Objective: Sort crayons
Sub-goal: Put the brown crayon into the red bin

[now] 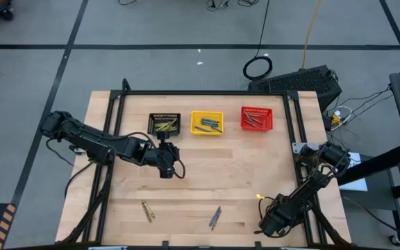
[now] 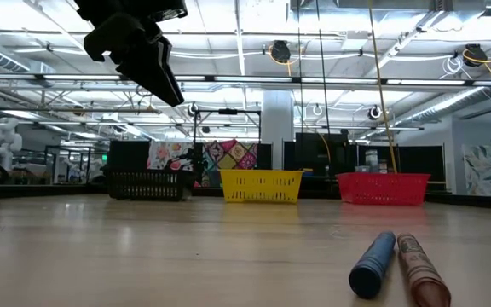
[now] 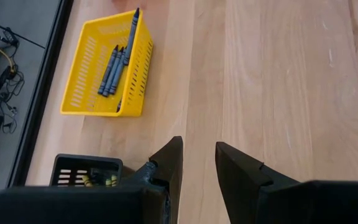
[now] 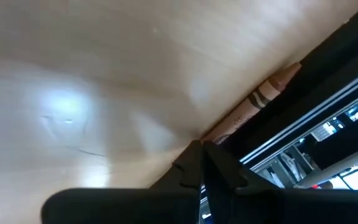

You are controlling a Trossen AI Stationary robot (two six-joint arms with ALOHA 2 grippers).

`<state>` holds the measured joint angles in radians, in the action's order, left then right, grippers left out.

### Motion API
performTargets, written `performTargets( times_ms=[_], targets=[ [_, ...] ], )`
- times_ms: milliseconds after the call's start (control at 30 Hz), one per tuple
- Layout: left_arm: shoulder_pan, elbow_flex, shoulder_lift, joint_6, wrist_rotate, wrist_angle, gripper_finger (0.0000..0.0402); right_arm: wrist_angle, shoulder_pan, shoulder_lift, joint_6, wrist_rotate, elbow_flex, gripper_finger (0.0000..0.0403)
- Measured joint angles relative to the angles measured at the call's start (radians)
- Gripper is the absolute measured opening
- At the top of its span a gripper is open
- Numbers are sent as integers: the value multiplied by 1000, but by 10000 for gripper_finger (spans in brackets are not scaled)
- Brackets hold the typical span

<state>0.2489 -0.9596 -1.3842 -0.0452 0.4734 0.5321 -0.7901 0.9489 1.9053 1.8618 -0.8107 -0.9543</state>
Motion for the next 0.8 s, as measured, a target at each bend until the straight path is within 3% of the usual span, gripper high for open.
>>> performTargets(
  times_ms=[133, 267, 467, 600, 800],
  targets=[
    [0, 0, 0, 0, 0, 0, 102, 1, -20, 2, -39, 39, -19, 0],
    [-4, 0, 0, 0, 0, -3, 102, -73, -69, 4, -117, 182, -92, 0],
    [-6, 0, 0, 0, 1, -7, 102, -197, -103, 6, -161, 288, -187, 0],
    [-5, 0, 0, 0, 1, -8, 102, -217, -91, 6, -112, 254, -191, 0],
    [-6, 0, 0, 0, 1, -8, 102, -201, -58, 6, -74, 116, -122, 0]
  ],
)
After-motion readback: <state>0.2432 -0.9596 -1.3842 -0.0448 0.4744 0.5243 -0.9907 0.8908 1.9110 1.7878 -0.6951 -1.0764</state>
